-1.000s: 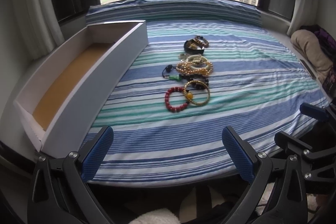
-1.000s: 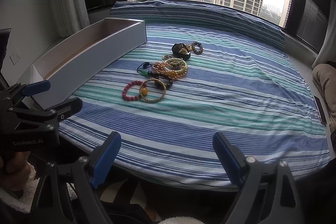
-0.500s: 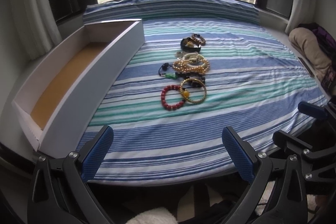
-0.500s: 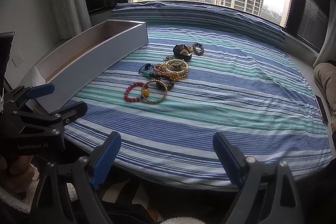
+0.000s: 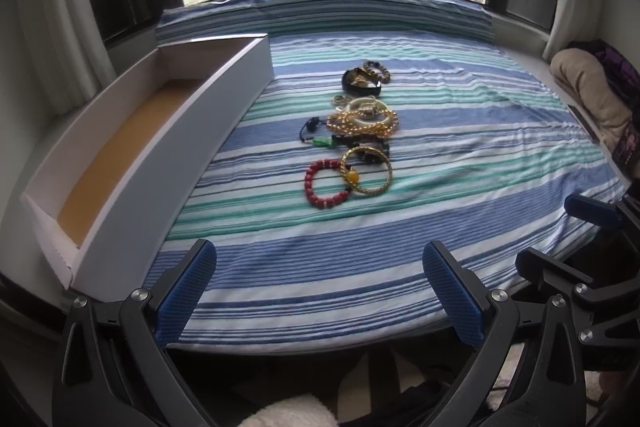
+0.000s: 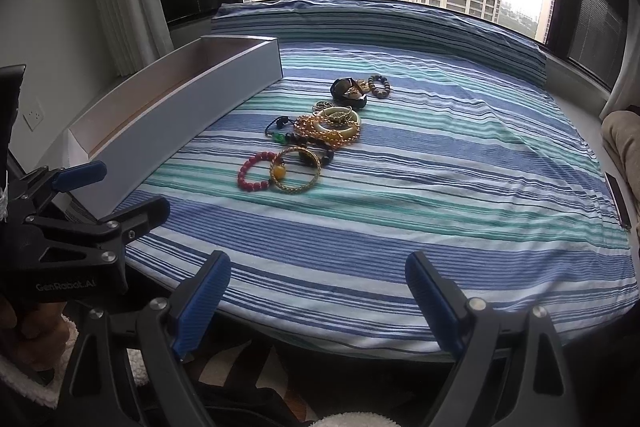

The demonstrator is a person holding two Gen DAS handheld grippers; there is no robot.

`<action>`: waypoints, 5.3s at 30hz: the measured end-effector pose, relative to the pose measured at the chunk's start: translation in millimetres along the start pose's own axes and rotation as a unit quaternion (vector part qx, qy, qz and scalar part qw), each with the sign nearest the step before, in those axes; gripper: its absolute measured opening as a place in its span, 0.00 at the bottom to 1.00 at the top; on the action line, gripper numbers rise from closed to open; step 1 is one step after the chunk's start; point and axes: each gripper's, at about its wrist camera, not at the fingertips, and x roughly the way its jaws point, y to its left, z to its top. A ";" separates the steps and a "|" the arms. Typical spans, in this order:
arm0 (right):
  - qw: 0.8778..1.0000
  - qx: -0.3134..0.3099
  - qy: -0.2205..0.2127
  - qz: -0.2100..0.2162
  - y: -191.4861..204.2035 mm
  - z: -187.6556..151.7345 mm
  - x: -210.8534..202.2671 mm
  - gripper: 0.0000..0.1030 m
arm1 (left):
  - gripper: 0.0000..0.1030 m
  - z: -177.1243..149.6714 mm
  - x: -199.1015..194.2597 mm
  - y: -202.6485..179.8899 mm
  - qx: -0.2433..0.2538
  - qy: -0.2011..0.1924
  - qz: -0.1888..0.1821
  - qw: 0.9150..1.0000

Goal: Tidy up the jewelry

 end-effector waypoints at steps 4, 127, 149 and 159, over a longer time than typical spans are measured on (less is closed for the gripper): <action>1.000 0.001 0.000 0.001 0.4 -0.1 0.8 0.89 | 1.00 0.2 0.3 0.7 0.000 0.000 0.002 1.000; 0.989 0.119 0.050 0.072 -103.9 42.7 121.5 0.06 | 0.48 49.2 181.4 -26.7 0.028 0.136 -0.083 0.987; 0.987 0.093 0.035 0.127 -67.8 62.7 98.8 0.06 | 0.15 69.4 75.2 58.5 -0.098 0.052 -0.130 0.985; 0.976 -0.060 -0.001 0.210 73.4 156.7 93.6 0.06 | 0.15 81.8 -18.9 193.0 -0.176 -0.044 -0.006 0.983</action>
